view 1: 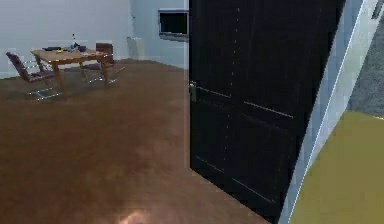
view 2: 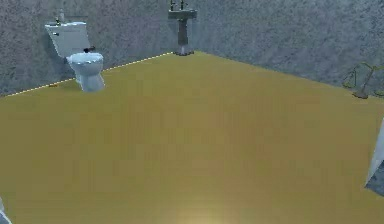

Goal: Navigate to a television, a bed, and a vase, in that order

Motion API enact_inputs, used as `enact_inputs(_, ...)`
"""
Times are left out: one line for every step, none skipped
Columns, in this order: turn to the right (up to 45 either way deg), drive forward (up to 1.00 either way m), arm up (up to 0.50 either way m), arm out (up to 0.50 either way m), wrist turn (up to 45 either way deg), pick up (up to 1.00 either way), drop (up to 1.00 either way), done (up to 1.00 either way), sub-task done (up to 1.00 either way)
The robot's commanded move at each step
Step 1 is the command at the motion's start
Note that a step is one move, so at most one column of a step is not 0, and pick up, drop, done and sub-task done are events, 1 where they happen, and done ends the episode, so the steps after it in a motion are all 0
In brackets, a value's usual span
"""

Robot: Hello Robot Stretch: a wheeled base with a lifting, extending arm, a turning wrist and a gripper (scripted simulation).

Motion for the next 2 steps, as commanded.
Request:
enact_inputs(-27.0, 0.00, 0.00, 0.00, 0.0, 0.00, 0.00, 0.00, 0.00)
enact_inputs(0.0, 1.00, 0.00, 0.00, 0.0, 0.00, 0.00, 0.00, 0.00)
